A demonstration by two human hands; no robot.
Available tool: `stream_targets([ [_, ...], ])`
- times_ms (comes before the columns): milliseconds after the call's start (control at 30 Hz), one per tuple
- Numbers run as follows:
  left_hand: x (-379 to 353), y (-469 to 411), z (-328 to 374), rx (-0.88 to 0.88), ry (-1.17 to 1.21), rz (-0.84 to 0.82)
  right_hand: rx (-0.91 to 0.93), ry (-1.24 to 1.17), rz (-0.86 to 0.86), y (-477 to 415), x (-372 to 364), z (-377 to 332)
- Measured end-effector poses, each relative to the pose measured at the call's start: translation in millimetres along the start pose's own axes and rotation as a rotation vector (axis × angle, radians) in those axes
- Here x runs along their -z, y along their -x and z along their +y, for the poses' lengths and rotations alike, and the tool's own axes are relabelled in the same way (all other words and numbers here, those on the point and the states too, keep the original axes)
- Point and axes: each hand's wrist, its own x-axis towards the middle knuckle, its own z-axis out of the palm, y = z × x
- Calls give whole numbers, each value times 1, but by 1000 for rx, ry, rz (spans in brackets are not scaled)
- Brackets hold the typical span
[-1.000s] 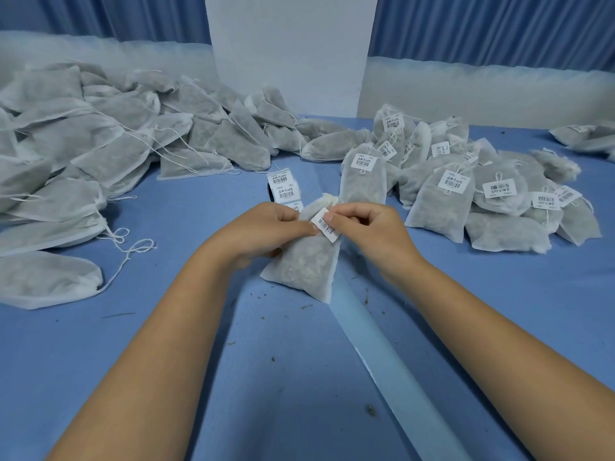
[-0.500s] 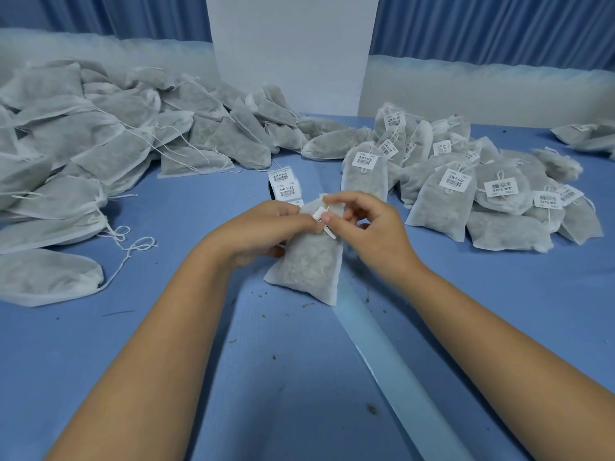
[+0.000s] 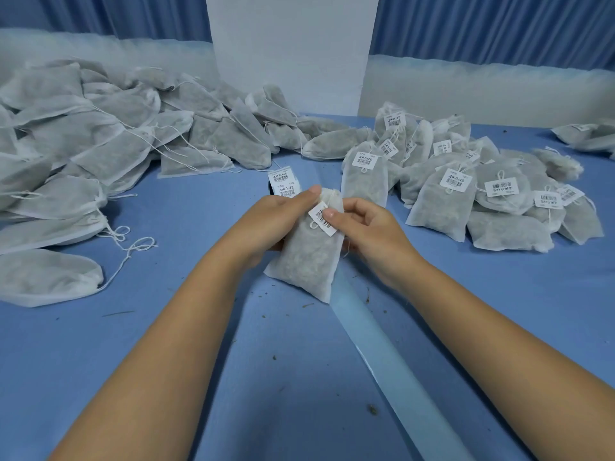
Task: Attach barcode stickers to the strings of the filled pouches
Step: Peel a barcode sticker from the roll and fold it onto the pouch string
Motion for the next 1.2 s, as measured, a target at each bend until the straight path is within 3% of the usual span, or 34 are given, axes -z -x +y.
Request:
stream_targets([
  [200,-4,1,-1,-77,-13,65,-47,-50,-65,2,0,-3],
  [600,-9,-5,-4,-60,88,71,-160,-365,-109,1,2,-6],
  [667,-12,-5,-6,-60,71,104,-144,-318,-61,1,-1,-7],
  [767,-15,-10,-9,-107,-39,322,-68,-93,13,2,-4,-4],
  [867,-18,-13,-11,-137,-47,472,62,142,-35,6,-5,-2],
  [933,-18,-12,-10,-148,-39,496,161,172,-57,7,-7,-1],
  [1067,-9,-15,-8,-141,166,503,329,238,216,-5,2,1],
  [1200,0,-20,-11,-109,158,543,280,351,382,-26,22,-1],
])
